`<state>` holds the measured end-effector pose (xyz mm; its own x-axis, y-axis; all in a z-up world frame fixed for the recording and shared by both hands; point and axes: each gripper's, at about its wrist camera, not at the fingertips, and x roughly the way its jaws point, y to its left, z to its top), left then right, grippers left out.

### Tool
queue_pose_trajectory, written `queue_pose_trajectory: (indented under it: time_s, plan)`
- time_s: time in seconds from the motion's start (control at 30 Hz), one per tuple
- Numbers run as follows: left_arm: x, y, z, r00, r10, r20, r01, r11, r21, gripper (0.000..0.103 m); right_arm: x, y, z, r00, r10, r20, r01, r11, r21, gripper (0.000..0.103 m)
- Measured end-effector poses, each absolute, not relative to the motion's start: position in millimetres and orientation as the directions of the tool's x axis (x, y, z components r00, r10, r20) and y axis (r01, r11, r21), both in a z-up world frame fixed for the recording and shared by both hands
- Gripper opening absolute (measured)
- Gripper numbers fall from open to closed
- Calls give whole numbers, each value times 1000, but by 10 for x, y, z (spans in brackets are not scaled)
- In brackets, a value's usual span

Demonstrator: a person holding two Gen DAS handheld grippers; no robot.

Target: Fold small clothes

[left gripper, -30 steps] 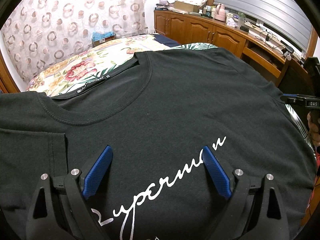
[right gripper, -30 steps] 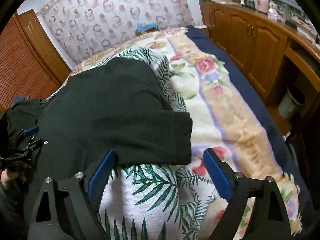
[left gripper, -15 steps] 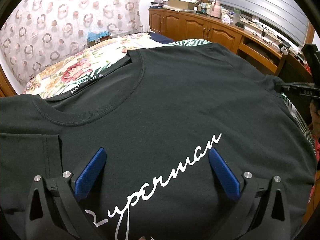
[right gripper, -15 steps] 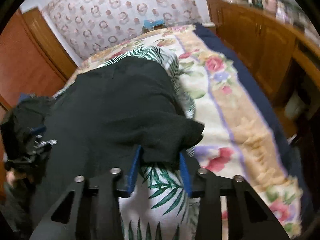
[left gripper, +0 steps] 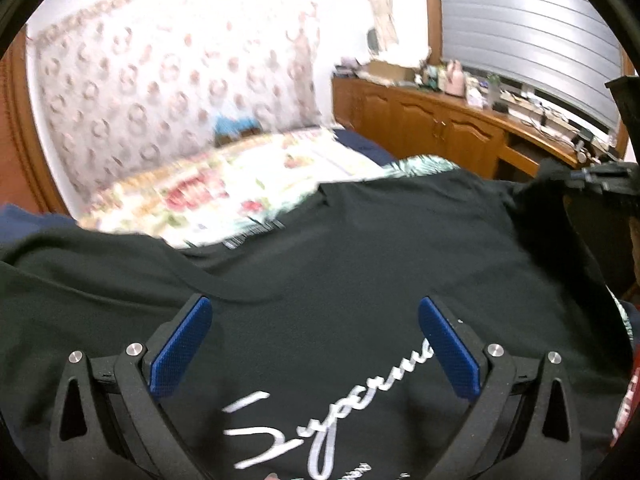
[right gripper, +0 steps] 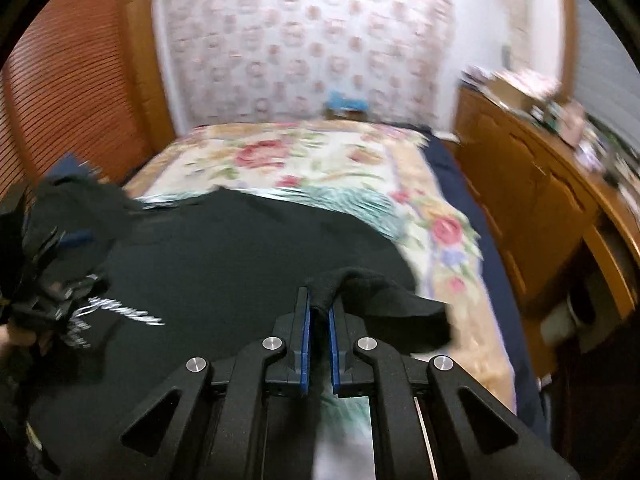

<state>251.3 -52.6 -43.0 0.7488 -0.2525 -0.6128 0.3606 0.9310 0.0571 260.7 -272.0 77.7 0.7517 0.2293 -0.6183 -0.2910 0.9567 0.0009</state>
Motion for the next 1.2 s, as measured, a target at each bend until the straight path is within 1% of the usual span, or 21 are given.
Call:
queue_pose_trajectory:
  time_s: [0.1, 0.2, 0.23, 0.27, 0.33, 0.4, 0.43, 0.53, 0.6, 0.63, 0.7, 0.73, 0.77, 0.93, 1.1, 1.2]
  plan:
    - [2510, -446, -396, 761, -246, -600, 347, 936, 56, 103, 2583, -2482, 609, 696, 276, -663, -356, 934, 15, 7]
    - [2536, -356, -390, 738, -280, -614, 355, 935, -1, 103, 2586, -2387, 363, 648, 274, -711, -370, 929, 21, 7]
    - [2543, -322, -393, 728, -298, -617, 359, 933, -28, 103, 2594, -2393, 305, 640, 260, -724, -361, 932, 15, 12]
    - [2549, -292, -396, 719, -313, -621, 361, 931, -50, 103, 2591, -2406, 250, 634, 243, -734, -348, 938, 10, 20]
    - [2543, -284, -399, 709, -328, -624, 364, 929, -75, 103, 2557, -2474, 179, 623, 239, -745, -331, 943, 26, 27]
    - [2522, -281, -398, 708, -341, -619, 372, 924, -85, 103, 2530, -2540, 172, 626, 211, -751, -305, 952, 14, 36]
    - [2506, -281, -395, 709, -351, -612, 379, 921, -90, 103, 2499, -2583, 176, 634, 190, -750, -287, 958, 0, 44]
    - [2449, -282, -370, 716, -376, -588, 393, 913, -104, 103, 2409, -2730, 284, 669, 173, -723, -240, 971, 11, 47]
    - [2415, -274, -339, 721, -399, -566, 407, 906, -120, 103, 2334, -2870, 347, 708, 155, -689, -196, 980, 20, 49]
    - [2403, -270, -331, 724, -406, -558, 410, 904, -125, 103, 2295, -2954, 375, 731, 139, -668, -167, 986, 22, 51]
    - [2386, -262, -317, 731, -412, -544, 412, 902, -128, 103, 2219, -2980, 432, 778, 79, -624, -97, 995, 6, 54]
    - [2383, -262, -318, 734, -411, -541, 412, 902, -127, 103, 2183, -3004, 432, 795, 37, -606, -49, 999, -3, 58]
    - [2383, -263, -320, 737, -408, -539, 409, 904, -124, 103, 2203, -3078, 383, 794, 15, -607, -18, 1000, 0, 60]
    - [2414, -258, -361, 736, -400, -547, 403, 907, -122, 103, 2436, -3248, -76, 709, -31, -705, 57, 998, 12, 60]
    - [2448, -295, -401, 728, -393, -562, 401, 909, -114, 103, 2531, -3320, -429, 652, 37, -757, 78, 990, 115, 60]
    - [2443, -311, -424, 725, -391, -568, 406, 908, -107, 103, 2528, -3346, -488, 653, 76, -754, 73, 984, 162, 60]
